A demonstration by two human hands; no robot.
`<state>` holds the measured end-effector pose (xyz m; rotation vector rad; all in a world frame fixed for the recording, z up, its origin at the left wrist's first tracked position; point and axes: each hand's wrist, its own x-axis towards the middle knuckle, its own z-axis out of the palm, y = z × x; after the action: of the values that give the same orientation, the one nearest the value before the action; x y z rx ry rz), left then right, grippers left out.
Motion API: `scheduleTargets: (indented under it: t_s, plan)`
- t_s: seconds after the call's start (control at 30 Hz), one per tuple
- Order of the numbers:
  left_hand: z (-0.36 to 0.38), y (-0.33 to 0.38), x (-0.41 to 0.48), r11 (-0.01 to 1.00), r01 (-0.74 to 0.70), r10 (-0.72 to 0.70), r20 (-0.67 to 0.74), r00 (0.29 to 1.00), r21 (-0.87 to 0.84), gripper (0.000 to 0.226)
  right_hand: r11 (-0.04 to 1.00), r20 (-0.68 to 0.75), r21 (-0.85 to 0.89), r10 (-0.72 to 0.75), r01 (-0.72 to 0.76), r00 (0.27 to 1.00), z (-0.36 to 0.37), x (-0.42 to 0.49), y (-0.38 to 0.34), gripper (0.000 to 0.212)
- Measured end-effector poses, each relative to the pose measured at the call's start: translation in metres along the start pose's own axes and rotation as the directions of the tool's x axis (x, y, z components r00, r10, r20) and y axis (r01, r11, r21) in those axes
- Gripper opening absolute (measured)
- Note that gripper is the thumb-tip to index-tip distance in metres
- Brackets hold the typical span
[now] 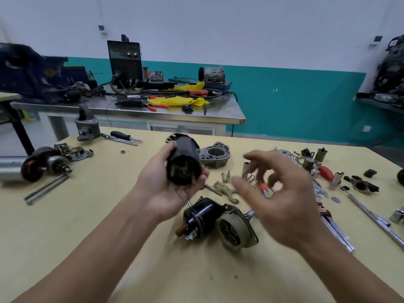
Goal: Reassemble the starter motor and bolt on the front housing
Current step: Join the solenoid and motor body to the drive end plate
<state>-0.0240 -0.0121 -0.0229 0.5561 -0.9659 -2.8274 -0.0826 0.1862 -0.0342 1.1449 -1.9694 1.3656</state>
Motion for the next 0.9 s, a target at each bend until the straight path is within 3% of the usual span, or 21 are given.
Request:
scheduleTargets:
  t_s: [0.1, 0.2, 0.5, 0.73, 0.9]
  plan:
    - [0.008, -0.020, -0.003, 0.991, 0.116, -0.121, 0.064, 0.991, 0.068, 0.057, 0.998, 0.165, -0.066, 0.011, 0.000, 0.986, 0.013, -0.005, -0.007, 0.044]
    - [0.009, -0.025, -0.005, 0.983, 0.126, -0.141, 0.113, 0.983, 0.130, 0.057, 0.998, 0.213, -0.056, 0.033, -0.022, 0.976, 0.016, -0.006, -0.005, 0.044]
    - [0.018, -0.038, -0.015, 0.952, -0.099, 0.040, 0.202, 0.979, 0.290, 0.051, 0.996, 0.098, 0.040, 0.075, -0.080, 0.992, 0.017, -0.005, -0.007, 0.037]
    - [0.019, -0.047, -0.015, 0.883, -0.293, 0.197, 0.278, 0.940, 0.367, 0.046, 1.000, 0.105, -0.021, -0.013, 0.015, 0.994, 0.011, -0.005, -0.006, 0.043]
    - [0.020, -0.048, -0.019, 0.853, -0.356, 0.232, 0.335, 0.913, 0.382, 0.042, 0.996, 0.080, -0.020, -0.084, 0.086, 0.993, 0.007, -0.002, -0.003, 0.052]
